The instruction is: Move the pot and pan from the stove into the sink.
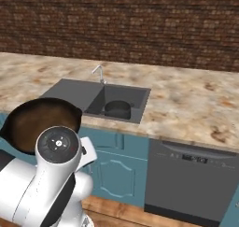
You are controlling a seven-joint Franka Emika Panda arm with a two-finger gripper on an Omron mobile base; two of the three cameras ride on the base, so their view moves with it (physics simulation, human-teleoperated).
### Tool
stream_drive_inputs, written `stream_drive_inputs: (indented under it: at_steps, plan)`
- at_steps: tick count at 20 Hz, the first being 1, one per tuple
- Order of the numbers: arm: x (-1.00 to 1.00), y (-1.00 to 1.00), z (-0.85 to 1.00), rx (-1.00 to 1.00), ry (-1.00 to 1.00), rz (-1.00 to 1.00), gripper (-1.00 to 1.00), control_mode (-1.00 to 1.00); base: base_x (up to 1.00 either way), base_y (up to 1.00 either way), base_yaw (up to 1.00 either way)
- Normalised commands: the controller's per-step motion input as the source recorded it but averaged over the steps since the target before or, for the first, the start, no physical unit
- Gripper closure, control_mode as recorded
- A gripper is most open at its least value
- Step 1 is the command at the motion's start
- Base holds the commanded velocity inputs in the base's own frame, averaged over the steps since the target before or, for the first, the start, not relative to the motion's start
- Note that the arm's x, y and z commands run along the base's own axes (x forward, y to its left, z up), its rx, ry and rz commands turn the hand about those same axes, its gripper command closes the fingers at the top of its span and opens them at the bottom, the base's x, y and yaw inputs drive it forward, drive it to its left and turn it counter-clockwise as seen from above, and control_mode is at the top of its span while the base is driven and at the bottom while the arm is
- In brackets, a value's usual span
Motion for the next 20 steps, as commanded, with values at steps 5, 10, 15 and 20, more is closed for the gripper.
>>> stream_drive_inputs:
  at_steps: [5, 10, 15, 20]
  plan:
    - [0.0, 0.0, 0.0, 0.0, 0.0, 0.0, 1.0, 1.0, 0.42, 0.06, -0.01]
    - [0.0, 0.0, 0.0, 0.0, 0.0, 0.0, 1.0, 1.0, 0.7, 0.13, -0.01]
    - [0.0, 0.0, 0.0, 0.0, 0.0, 0.0, 1.0, 1.0, 0.76, 0.08, -0.02]
    - [0.0, 0.0, 0.0, 0.0, 0.0, 0.0, 1.0, 1.0, 0.72, 0.1, -0.01]
